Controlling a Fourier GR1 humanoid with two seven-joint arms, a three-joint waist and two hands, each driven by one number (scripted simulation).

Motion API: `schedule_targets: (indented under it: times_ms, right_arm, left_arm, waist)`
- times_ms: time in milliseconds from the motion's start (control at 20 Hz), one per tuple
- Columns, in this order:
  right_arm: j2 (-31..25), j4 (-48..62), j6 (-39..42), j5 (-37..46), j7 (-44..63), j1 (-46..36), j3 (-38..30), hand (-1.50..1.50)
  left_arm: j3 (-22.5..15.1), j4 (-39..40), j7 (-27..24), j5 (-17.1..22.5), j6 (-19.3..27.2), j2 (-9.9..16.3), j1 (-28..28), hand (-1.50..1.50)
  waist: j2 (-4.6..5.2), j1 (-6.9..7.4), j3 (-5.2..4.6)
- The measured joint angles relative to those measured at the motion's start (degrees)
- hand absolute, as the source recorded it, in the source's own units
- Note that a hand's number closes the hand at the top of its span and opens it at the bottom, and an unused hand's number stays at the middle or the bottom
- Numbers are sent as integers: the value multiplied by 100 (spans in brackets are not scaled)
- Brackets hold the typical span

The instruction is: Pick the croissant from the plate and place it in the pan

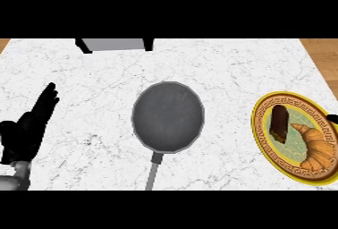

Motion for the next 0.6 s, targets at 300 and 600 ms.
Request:
schedule_targets:
  times_ms: [300,600]
  right_arm:
    - [-478,-494,-548,235,1071,1252,-327,-150]
    - [-1453,-1391,220,419,1997,2195,-303,-150]
  left_arm:
    - [-280,25,-6,-255,91,-130,508,0]
    - [-443,-191,37,-459,183,-233,721,0]
  waist:
    - [-52,12,-7]
    - [-49,120,-4]
